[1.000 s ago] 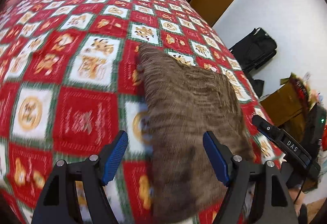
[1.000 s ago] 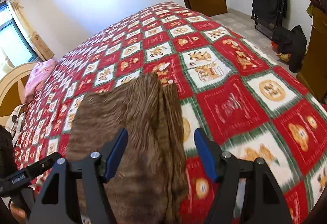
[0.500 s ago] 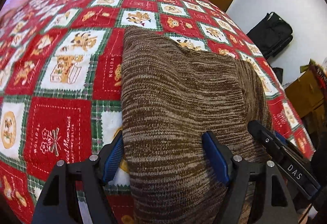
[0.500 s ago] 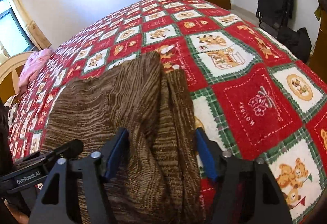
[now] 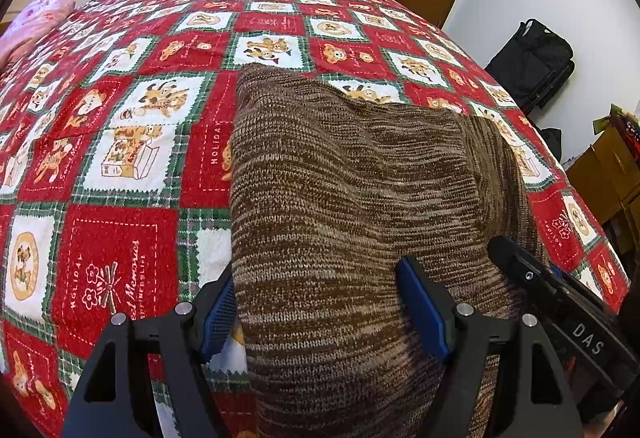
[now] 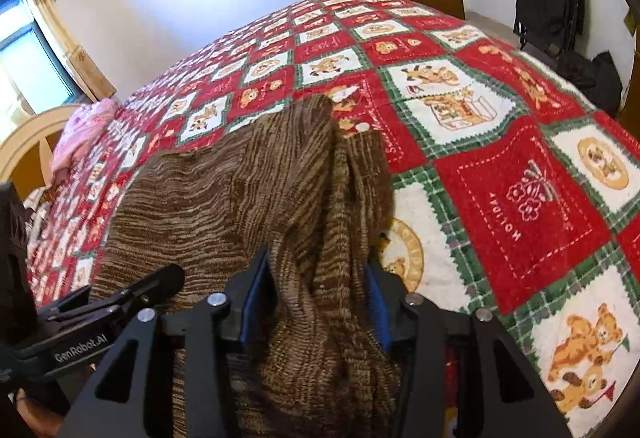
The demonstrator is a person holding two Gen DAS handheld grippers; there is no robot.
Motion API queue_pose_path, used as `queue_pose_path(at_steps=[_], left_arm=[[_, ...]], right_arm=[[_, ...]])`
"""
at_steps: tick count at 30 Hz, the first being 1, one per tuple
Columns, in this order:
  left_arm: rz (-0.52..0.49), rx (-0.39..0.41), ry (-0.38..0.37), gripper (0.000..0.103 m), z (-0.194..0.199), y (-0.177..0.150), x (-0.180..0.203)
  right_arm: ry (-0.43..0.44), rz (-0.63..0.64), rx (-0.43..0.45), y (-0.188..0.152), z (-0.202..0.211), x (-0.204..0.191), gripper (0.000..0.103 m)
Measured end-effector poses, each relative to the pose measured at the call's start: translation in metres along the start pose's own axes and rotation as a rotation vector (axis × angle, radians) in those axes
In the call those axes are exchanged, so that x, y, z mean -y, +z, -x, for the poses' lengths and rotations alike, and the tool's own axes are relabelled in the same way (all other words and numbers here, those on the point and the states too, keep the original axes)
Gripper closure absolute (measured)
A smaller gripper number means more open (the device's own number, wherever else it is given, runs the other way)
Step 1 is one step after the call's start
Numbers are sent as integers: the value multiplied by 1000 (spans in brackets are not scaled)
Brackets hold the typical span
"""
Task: Fold small clothes
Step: 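Grasp the folded sweater's edge with the right gripper while the left gripper grasps it too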
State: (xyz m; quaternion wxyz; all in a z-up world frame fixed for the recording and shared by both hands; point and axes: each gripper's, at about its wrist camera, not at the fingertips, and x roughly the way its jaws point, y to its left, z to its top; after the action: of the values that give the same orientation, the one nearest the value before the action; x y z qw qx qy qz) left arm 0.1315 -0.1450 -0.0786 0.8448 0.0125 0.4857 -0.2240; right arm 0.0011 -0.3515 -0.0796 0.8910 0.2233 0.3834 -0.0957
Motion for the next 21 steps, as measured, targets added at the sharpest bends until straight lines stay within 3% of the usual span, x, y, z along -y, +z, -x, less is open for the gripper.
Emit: queue_pose_path(at_steps=[5,8,10,11,16,21], left_arm=[[-8,7,7,27,-1,0,2],[-9,7,10,27,-1,1,2],[-15,13,14,27,-1,1,3],[-14,12,13,27,-1,1,3],[-19,22,21,29,-2,1,5],[-24,36,-4,47,0,0,9]], right_arm=[[87,-53,-21,7,-3,1,25],[79,-26,-33,10,-6,-7,21],[34,8,-24,8,-7,-13,34],[-8,21,-24,7,-7,-14,47],[-47,85,-11,3,-8,-22,59],[-72,117,16,-1,-6,-27,66]])
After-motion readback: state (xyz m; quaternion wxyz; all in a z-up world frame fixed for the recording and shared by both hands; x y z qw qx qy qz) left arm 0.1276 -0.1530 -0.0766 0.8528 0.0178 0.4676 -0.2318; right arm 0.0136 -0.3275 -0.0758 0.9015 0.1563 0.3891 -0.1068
